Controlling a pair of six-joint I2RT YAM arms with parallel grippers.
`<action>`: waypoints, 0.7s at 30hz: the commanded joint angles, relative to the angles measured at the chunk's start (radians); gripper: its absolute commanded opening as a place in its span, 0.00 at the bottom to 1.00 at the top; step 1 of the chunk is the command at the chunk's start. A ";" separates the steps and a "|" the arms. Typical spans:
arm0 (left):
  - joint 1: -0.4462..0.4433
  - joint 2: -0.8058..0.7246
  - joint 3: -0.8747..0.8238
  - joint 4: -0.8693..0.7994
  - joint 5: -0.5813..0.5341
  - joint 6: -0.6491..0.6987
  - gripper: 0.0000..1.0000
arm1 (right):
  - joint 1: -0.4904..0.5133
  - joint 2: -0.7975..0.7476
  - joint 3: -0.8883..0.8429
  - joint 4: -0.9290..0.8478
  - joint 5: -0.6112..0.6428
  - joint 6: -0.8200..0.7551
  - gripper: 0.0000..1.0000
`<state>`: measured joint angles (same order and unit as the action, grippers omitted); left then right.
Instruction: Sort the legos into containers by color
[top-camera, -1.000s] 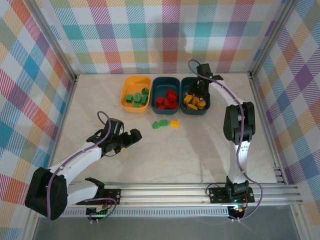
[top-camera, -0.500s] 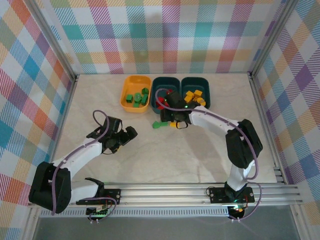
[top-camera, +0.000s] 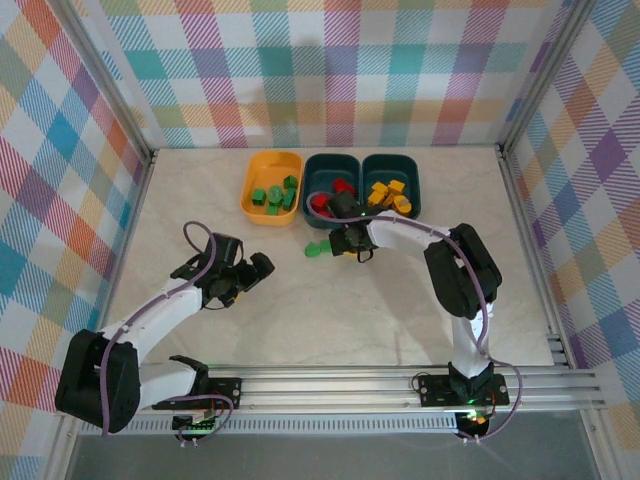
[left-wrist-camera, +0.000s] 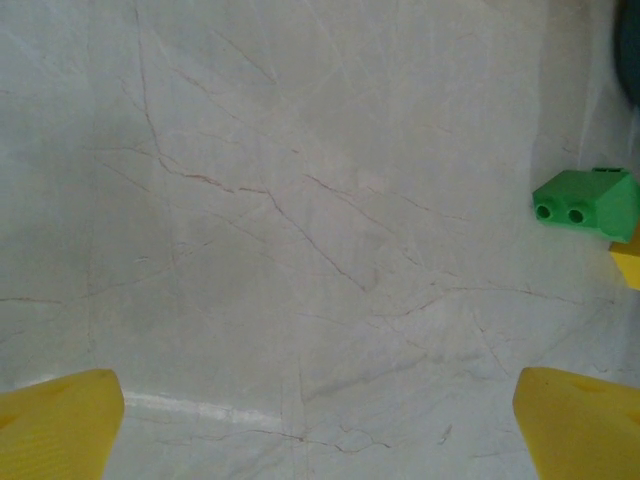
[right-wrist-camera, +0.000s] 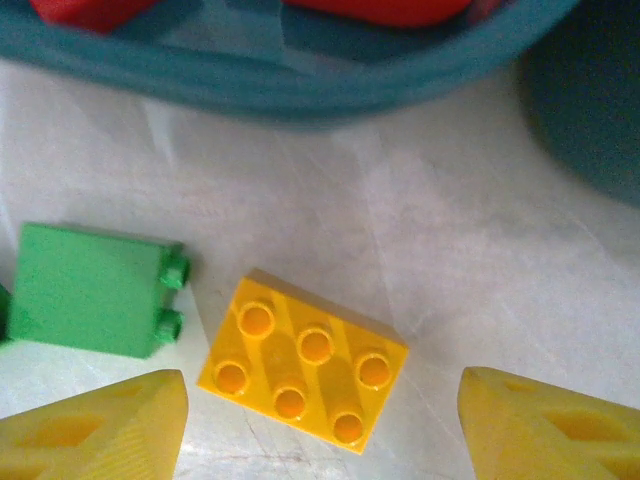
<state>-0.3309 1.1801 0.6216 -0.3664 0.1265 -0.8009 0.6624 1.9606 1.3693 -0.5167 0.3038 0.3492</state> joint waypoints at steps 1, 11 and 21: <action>0.005 0.001 -0.011 -0.011 0.009 -0.017 1.00 | 0.008 -0.011 -0.018 -0.032 0.017 -0.020 0.72; 0.007 -0.029 -0.015 -0.040 -0.003 -0.008 1.00 | -0.028 0.047 0.045 -0.040 0.032 -0.061 0.71; 0.007 -0.030 -0.013 -0.042 -0.009 -0.006 1.00 | -0.064 0.078 0.089 0.004 -0.019 -0.130 0.70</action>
<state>-0.3309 1.1553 0.6178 -0.3908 0.1257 -0.8009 0.6044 2.0163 1.4311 -0.5354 0.3111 0.2653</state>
